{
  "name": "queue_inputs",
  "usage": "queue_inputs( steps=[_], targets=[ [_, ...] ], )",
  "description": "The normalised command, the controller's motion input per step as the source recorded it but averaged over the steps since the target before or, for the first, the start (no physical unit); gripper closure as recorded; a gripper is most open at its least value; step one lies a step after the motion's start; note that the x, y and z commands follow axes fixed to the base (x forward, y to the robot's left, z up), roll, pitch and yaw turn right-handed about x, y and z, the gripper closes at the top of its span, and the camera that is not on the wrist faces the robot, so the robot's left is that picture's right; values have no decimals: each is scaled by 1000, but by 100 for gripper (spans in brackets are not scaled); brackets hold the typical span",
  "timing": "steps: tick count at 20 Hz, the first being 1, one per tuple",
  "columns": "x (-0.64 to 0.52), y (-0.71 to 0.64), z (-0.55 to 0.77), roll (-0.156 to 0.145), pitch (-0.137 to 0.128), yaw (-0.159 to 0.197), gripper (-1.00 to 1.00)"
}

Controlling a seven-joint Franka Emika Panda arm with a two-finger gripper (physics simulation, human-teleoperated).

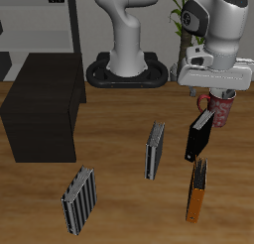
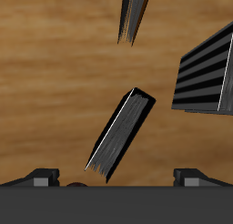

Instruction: Place the black book upright on top of the shelf

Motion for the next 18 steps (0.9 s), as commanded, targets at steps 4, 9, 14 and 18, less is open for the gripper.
queue_inputs(
  steps=[4,9,14,18],
  targets=[
    [124,-36,-202,-19,16,-70,-100],
    [26,4,-234,28,5,-36,-100],
    [72,-12,-271,1,37,-29,-100],
    [32,-54,-309,-1,23,-39,-100]
  ],
)
